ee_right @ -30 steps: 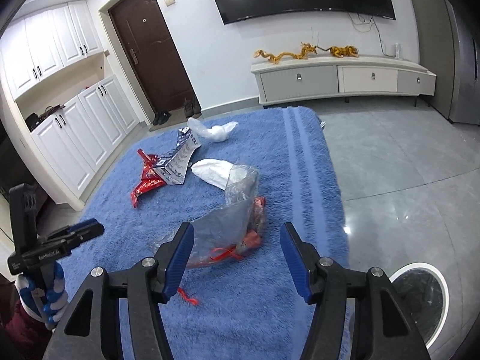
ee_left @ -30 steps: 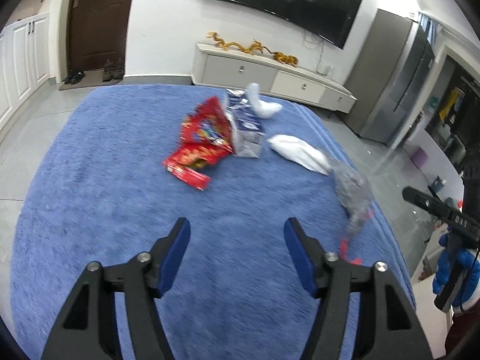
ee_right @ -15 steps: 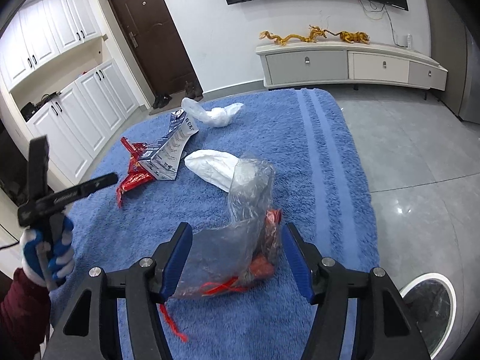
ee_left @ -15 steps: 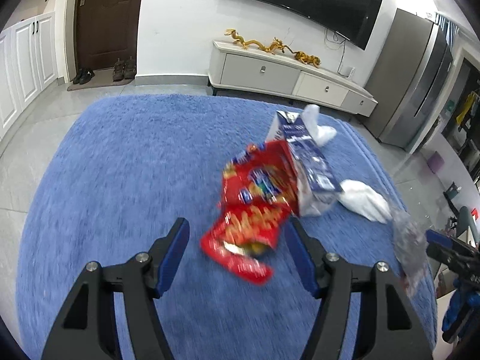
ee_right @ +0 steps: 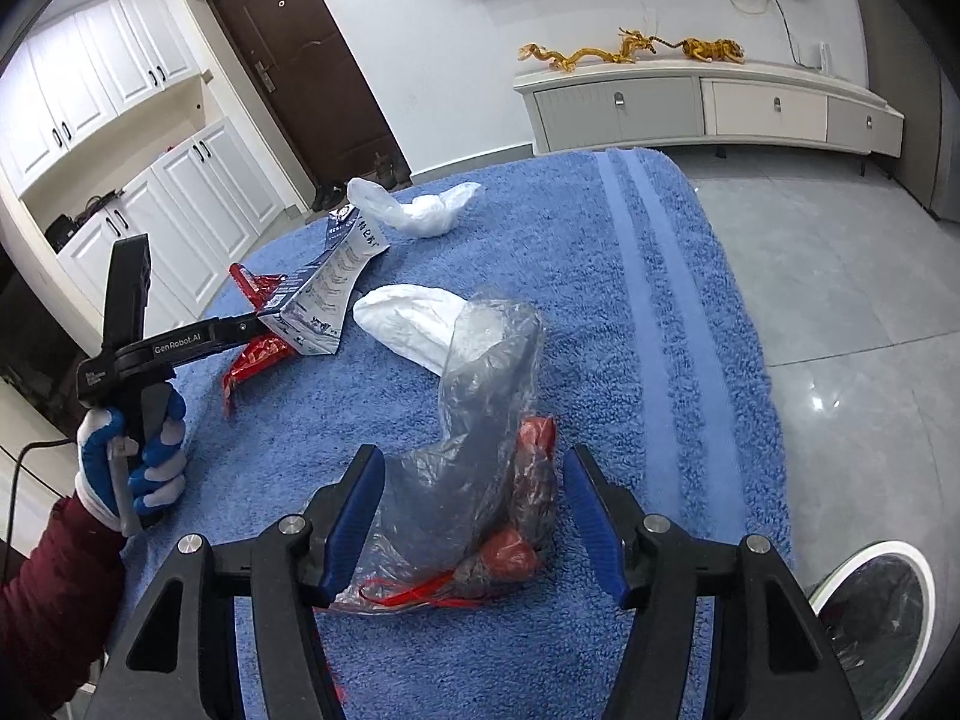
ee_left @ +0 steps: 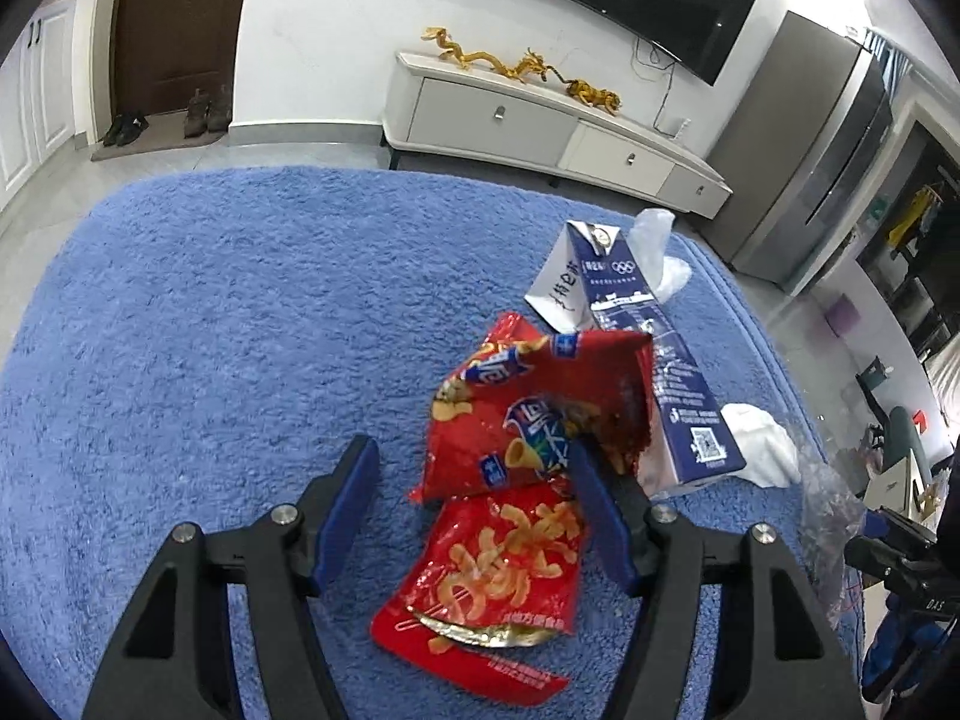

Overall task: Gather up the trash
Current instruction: 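Grasp red snack bag with left tool while right tool grasps clear bag, then carry red snack bag and clear bag over the bin and open both tools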

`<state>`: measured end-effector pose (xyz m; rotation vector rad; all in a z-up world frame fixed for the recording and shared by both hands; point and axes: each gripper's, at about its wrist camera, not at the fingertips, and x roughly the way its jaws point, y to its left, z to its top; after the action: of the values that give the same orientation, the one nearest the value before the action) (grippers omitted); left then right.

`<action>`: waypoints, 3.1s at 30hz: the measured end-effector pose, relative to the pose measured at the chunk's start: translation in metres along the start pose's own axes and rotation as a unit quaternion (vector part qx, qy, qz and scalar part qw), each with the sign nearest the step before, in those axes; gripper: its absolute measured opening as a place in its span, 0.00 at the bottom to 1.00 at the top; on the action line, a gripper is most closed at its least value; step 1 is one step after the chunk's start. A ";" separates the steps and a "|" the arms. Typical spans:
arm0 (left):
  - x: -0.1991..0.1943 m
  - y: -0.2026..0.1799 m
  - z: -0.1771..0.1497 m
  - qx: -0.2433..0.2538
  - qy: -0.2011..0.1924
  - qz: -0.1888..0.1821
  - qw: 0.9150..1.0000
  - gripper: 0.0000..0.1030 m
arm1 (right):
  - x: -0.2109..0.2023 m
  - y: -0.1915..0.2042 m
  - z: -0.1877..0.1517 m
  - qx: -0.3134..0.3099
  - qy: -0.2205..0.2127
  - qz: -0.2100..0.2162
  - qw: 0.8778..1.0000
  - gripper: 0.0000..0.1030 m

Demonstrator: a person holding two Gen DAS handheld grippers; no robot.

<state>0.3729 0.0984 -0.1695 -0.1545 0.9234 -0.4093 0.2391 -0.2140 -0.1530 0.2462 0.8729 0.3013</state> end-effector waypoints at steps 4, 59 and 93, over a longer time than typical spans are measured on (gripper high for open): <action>0.002 -0.005 -0.001 0.007 0.000 -0.001 1.000 0.59 | 0.002 -0.004 -0.003 0.002 0.004 0.003 1.000 0.58; -0.208 -0.200 -0.095 0.109 -0.100 -0.059 0.987 0.01 | -0.218 -0.064 -0.097 0.036 -0.173 -0.013 0.984 0.11; 0.100 -0.546 -0.167 0.309 0.159 -0.150 0.926 0.03 | -0.166 -0.289 -0.193 0.238 -0.055 -0.242 0.939 0.14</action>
<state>0.1417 -0.4335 -0.1786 0.3648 1.0484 -1.0136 0.0334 -0.5252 -0.2507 0.4794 0.8564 -0.3874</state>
